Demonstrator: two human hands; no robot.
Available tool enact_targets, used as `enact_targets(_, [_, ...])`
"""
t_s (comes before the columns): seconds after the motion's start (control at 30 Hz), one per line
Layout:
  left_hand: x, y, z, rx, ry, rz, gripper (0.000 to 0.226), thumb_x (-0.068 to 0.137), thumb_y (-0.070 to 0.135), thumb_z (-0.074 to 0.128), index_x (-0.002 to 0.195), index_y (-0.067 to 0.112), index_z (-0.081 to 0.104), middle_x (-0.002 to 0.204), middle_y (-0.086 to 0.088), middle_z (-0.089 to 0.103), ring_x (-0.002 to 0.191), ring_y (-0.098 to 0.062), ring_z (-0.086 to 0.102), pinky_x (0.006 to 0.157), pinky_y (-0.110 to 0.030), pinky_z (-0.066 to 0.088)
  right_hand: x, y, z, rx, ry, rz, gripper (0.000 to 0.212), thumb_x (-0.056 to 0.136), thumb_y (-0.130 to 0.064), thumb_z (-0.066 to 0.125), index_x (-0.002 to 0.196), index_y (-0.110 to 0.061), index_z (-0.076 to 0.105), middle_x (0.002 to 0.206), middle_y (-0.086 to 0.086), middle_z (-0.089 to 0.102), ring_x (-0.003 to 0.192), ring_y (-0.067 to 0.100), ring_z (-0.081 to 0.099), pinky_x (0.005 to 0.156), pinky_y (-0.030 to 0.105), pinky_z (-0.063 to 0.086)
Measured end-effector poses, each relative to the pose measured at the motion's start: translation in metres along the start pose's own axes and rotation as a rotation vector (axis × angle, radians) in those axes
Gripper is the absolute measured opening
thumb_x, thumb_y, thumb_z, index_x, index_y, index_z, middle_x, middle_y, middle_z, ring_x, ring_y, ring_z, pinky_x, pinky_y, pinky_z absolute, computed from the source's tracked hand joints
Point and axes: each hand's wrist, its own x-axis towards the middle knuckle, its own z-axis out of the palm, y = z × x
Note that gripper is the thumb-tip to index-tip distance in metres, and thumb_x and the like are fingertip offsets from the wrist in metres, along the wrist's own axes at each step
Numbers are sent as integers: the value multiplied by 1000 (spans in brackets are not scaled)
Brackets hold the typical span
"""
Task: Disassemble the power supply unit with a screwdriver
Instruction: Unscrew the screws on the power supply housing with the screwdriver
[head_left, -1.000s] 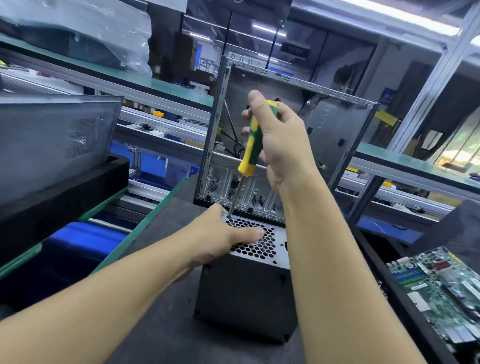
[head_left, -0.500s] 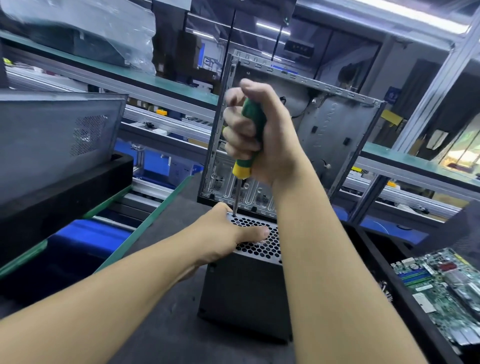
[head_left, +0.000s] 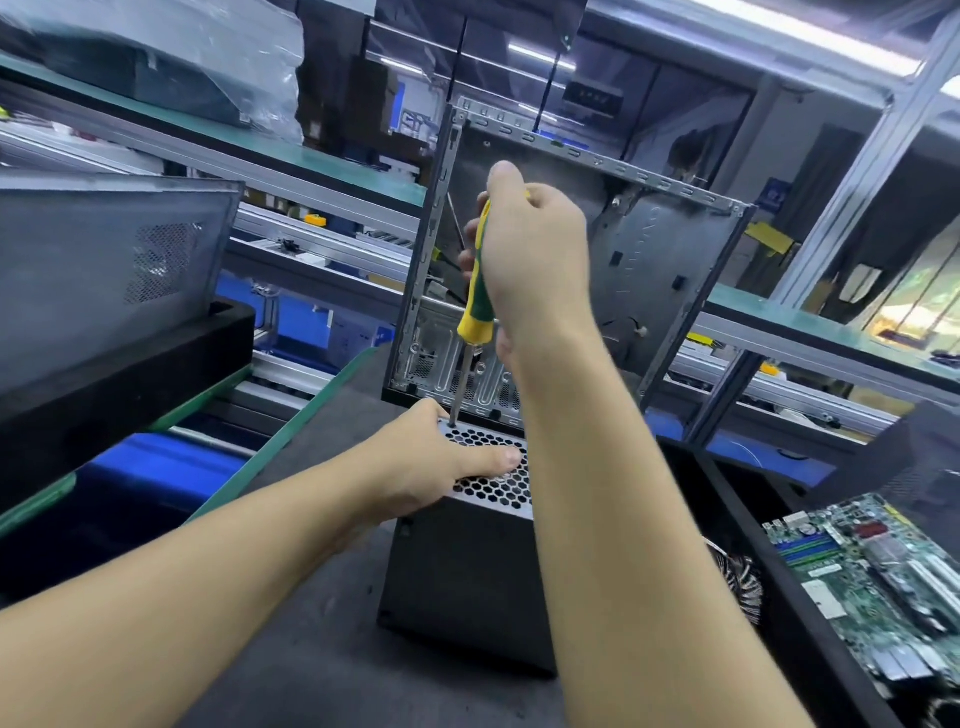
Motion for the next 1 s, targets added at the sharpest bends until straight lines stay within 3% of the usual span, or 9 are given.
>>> enact_targets(0.03, [-1, 2, 0, 2, 12, -7, 119, 41, 80, 72, 142, 28, 35, 98, -3, 65, 76, -7, 61, 53, -27, 27, -3, 0, 5, 47, 0, 18, 25, 95, -32, 47, 82, -12, 53, 74, 7, 50, 69, 25, 45, 67, 52, 51])
enact_targets(0.07, [-1, 3, -1, -2, 25, -9, 121, 35, 79, 70, 140, 28, 37, 80, 2, 62, 58, -6, 55, 50, -20, 40, -5, 2, 9, 110, -22, 31, 21, 94, -31, 47, 82, -14, 49, 74, 8, 45, 68, 24, 40, 59, 46, 44])
enact_targets(0.2, [1, 1, 0, -61, 33, 10, 111, 49, 71, 82, 140, 26, 36, 58, 6, 54, 34, -1, 43, 34, -13, 27, 4, 5, 3, 349, -379, 90, 26, 92, -30, 48, 70, -18, 46, 56, -1, 39, 47, 16, 25, 44, 22, 24])
enact_targets(0.33, [-1, -1, 1, -53, 38, 50, 101, 61, 74, 79, 138, 22, 37, 91, 8, 53, 76, -2, 54, 56, -23, 38, 17, 9, -8, 561, -908, 159, 25, 90, -35, 39, 74, -17, 44, 46, -9, 35, 35, 7, 22, 37, 14, 20])
enact_targets(0.43, [-4, 0, 1, -78, 42, 57, 110, 60, 76, 77, 146, 23, 33, 116, 7, 53, 101, -12, 52, 67, -25, 35, 20, 13, -10, 705, -995, 182, 21, 87, -36, 37, 82, -16, 40, 46, -10, 39, 34, 5, 19, 34, 12, 19])
enact_targets(0.6, [-2, -1, 1, -92, 24, 86, 115, 61, 73, 78, 150, 21, 28, 127, 4, 45, 109, -15, 45, 75, -29, 35, 18, 17, -23, 687, -743, 156, 17, 90, -32, 41, 80, -18, 42, 66, -2, 49, 51, 11, 38, 50, 22, 34])
enact_targets(0.73, [0, -2, 1, -90, 8, 96, 119, 64, 70, 79, 155, 21, 21, 153, -3, 39, 106, -11, 48, 81, -28, 37, 12, 8, -30, 225, -332, 99, 24, 96, -39, 57, 91, -15, 61, 84, 2, 63, 72, 16, 57, 65, 28, 51])
enact_targets(0.97, [3, -4, 1, -91, -10, 54, 113, 61, 69, 79, 152, 30, 26, 148, -10, 49, 122, -21, 55, 96, -32, 46, -7, -6, -1, 161, -21, -2, 16, 95, -19, 46, 81, -12, 51, 72, 4, 48, 71, 22, 45, 64, 39, 40])
enact_targets(1.0, [3, -4, 1, -89, 1, 46, 110, 59, 69, 78, 150, 28, 30, 135, -7, 58, 109, -11, 59, 75, -24, 17, -8, -6, 2, 167, -23, -9, 17, 94, -20, 48, 78, -12, 50, 71, 5, 46, 68, 22, 41, 61, 38, 37])
